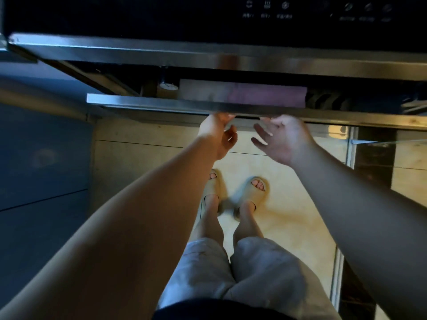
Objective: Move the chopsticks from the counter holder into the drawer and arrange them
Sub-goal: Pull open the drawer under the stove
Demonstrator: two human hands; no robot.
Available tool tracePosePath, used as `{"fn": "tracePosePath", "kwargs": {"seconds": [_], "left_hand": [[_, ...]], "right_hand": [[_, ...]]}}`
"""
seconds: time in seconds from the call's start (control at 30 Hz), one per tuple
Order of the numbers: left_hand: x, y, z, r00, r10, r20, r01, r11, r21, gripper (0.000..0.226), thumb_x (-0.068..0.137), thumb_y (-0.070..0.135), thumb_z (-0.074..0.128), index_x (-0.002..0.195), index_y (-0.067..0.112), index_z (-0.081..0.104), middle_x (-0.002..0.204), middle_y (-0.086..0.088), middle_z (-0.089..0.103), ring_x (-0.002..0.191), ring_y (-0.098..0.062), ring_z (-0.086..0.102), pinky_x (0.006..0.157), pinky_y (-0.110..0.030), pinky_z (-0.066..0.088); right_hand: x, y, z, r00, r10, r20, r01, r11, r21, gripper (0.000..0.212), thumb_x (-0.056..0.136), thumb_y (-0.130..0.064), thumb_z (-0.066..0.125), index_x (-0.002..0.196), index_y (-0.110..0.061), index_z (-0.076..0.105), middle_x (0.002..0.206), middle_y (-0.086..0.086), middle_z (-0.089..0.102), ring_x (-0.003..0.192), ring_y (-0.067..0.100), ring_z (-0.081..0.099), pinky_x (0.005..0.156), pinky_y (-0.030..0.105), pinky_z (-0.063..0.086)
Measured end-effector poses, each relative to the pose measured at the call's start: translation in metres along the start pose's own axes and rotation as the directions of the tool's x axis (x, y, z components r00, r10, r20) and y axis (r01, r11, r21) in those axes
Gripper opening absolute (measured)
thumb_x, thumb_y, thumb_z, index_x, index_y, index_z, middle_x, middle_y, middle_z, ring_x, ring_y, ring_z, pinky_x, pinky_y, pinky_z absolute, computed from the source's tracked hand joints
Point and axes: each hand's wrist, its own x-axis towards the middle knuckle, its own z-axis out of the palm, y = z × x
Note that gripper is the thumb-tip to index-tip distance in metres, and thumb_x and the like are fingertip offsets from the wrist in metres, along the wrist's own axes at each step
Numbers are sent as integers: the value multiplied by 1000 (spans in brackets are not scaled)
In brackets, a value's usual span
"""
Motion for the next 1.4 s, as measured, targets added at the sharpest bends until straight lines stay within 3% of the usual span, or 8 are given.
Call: {"fn": "tracePosePath", "kwargs": {"seconds": [0.1, 0.27, 0.4, 0.6, 0.97, 1.17, 1.27, 1.4], "left_hand": [[-4, -18, -17, 999, -20, -25, 21, 1000, 16, 18, 98, 11, 46, 97, 15, 63, 112, -2, 65, 63, -11, 49, 58, -21, 45], [-17, -45, -45, 993, -91, -81, 101, 988, 121, 20, 97, 16, 47, 103, 15, 67, 98, 0, 63, 63, -11, 50, 51, -23, 46], [-35, -63, -66, 983, -154, -100, 166, 978, 125, 27, 95, 15, 48, 114, 11, 66, 101, -4, 66, 68, -14, 51, 51, -23, 47], [-58, -90, -82, 976, -205, -77, 210, 976, 61, 14, 92, 13, 47, 94, 13, 61, 78, 1, 56, 60, -12, 49, 48, -19, 44], [-86, -106, -91, 964, -219, -154, 239, 963, 125, 16, 97, 18, 42, 91, 17, 57, 99, 0, 64, 70, -18, 51, 69, -29, 41], [-117, -92, -104, 988, -3, -153, 116, 667, 736, 20, 98, 13, 48, 80, 16, 55, 91, -6, 62, 61, -14, 56, 51, -21, 45], [-138, -88, -113, 974, 191, -123, -5, 561, 828, 17, 97, 16, 49, 100, 14, 65, 105, -8, 66, 87, -24, 64, 65, -27, 51], [-175, -86, -126, 917, 393, -63, -97, 374, 922, 28, 99, 26, 50, 122, 17, 62, 121, -1, 64, 110, -22, 60, 89, -30, 46]], "right_hand": [[-14, 16, -14, 999, 39, -4, -39, 999, 1, 25, 92, -10, 33, 113, -12, 46, 122, 0, 60, 122, 22, 52, 109, 49, 33], [-32, 48, -34, 994, 107, -18, -107, 994, 5, 37, 91, -14, 35, 128, -19, 39, 123, 1, 59, 117, 21, 54, 98, 46, 42], [-54, 67, -48, 985, 170, 11, -170, 985, -7, 35, 93, -15, 33, 126, -18, 44, 119, 0, 60, 121, 22, 50, 108, 49, 34], [-80, 85, -59, 966, 258, -14, -258, 966, -28, 34, 93, -16, 34, 122, -17, 51, 123, 3, 58, 117, 23, 51, 108, 49, 32], [-93, 97, -68, 910, 386, -153, -399, 915, -60, 26, 93, -18, 35, 106, -13, 57, 103, 4, 64, 97, 23, 59, 97, 47, 39], [-116, 75, -42, 879, 452, -152, -438, 641, -630, 20, 90, -28, 45, 94, -19, 63, 101, -1, 68, 87, 19, 61, 76, 33, 44], [-127, 65, -18, 955, 285, -75, -215, 501, -839, 13, 92, -27, 46, 94, -24, 58, 110, 2, 69, 86, 21, 63, 71, 30, 44], [-138, 62, 18, 962, 90, 257, 249, 92, -964, 24, 88, -18, 53, 111, -18, 62, 108, 3, 68, 93, 18, 61, 76, 27, 44]]}}
